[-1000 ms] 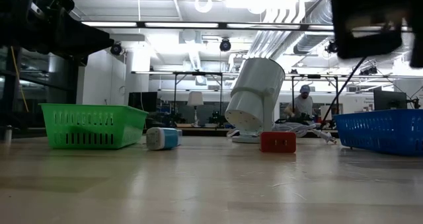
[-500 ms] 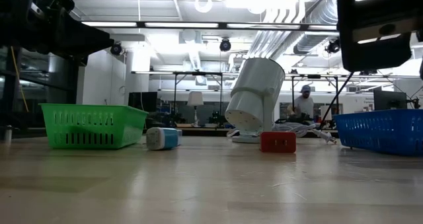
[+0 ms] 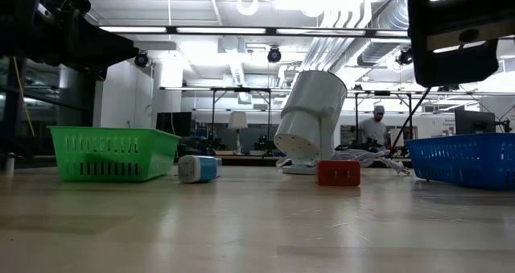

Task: Pick & Place Office items
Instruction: Put the white charger adapter into the blue bin

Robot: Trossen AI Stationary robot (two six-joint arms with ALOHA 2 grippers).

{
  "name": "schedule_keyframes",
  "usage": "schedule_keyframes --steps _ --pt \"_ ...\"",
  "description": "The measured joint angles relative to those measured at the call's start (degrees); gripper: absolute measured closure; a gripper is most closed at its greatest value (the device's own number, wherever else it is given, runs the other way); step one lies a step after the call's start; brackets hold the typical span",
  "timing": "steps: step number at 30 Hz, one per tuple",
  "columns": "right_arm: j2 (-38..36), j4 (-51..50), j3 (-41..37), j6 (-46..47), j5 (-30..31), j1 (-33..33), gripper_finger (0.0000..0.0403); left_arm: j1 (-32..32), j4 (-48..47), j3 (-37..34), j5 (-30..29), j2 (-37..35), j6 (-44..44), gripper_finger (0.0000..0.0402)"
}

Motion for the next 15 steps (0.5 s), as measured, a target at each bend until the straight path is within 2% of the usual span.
schedule_keyframes --steps 9,15 --pt "-0.01 0.04 0.02 0.00 -0.04 0.00 0.0276 0.02 0.02 0.00 0.00 -0.01 -0.01 0.0298" --pt "-0.01 0.04 0.04 -0.02 -0.04 0.00 0.0276 0.02 0.02 0.00 0.02 -0.01 0.00 0.0298"
